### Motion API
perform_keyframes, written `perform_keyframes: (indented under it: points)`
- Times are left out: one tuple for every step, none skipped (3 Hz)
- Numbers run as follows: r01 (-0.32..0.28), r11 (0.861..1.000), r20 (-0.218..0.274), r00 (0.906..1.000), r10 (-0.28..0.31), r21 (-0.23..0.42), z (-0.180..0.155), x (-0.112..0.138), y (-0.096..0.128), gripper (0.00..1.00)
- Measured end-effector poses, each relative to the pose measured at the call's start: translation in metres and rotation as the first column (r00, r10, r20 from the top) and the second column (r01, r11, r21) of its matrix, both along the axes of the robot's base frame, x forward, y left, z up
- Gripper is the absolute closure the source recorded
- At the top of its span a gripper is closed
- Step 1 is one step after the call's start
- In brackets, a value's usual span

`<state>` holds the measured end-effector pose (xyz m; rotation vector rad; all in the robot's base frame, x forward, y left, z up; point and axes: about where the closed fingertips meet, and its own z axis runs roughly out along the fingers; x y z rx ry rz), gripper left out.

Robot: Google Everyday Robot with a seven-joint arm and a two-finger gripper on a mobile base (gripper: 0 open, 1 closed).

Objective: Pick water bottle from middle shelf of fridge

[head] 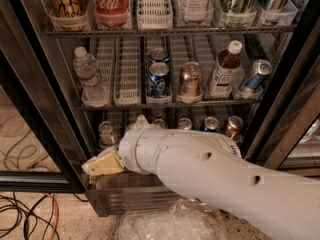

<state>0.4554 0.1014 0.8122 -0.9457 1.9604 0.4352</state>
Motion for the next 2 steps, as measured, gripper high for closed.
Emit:
perform_keyframes:
  points:
    - [-0.005, 1.0, 0.002, 1.0, 0.005, 0.005, 0.003, 0.001, 0.003, 0.0]
    - [0.001, 0.999, 0.029, 0.9996, -0.003, 0.046, 0.007, 0.012, 0.015, 0.0]
